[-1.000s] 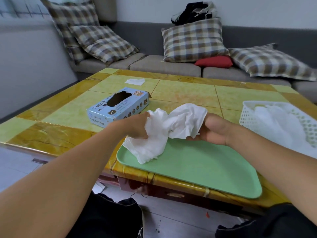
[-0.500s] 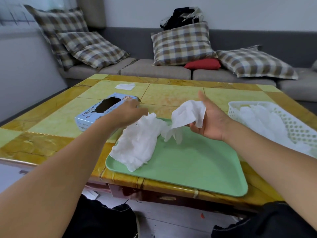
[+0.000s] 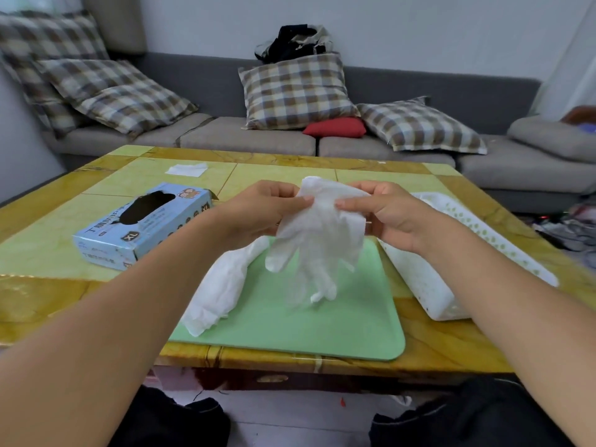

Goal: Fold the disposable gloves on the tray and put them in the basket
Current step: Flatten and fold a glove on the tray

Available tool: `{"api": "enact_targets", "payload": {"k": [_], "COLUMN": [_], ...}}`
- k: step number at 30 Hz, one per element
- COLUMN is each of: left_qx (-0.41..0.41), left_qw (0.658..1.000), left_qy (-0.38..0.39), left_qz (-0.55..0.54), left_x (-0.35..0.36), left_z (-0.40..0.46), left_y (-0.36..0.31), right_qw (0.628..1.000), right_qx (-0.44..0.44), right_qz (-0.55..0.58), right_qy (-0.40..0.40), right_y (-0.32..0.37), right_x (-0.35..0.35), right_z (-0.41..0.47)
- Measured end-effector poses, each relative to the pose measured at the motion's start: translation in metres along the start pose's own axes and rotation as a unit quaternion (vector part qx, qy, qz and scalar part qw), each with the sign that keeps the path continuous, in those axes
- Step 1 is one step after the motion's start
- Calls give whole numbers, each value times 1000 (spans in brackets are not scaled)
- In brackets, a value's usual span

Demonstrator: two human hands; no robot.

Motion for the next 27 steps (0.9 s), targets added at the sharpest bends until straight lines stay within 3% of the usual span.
{"api": "enact_targets", "payload": {"k": [3,6,14,20,23,27], "left_qx": [2,10,-2,-8,-23,-136], "left_qw": [1000,999,997,994,994,991], "left_qy": [1,5,-4,2,-6,-7], "left_qz": [-8,-34,-76,-107,-109,-5], "left_x": [1,0,-5,1,1,-5], "left_z": [-2,-4,1,11,16,28], "left_y": [1,2,4,4,3,21], "right_qw": [994,984,973,978,979,974], "right_qx": [74,80,76,136,120,169], "right_qz": [44,112,194,72,99,88], "right_qy": [64,111,99,140,135,120], "right_y": [-8,-10,-6,-25,-29,-36], "right_x": [-5,-1,4,-2,-3,-5], "right_z": [-4,-7,1,10,11,19]}}
Point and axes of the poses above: each hand's wrist, its own z-axis towards the middle knuckle, its own x-axis out of the palm, y = z × x, the point moved 1 cm from there along z, towards the middle knuckle, and after that the axes turned 13 degrees about z, right-handed, at the moved point
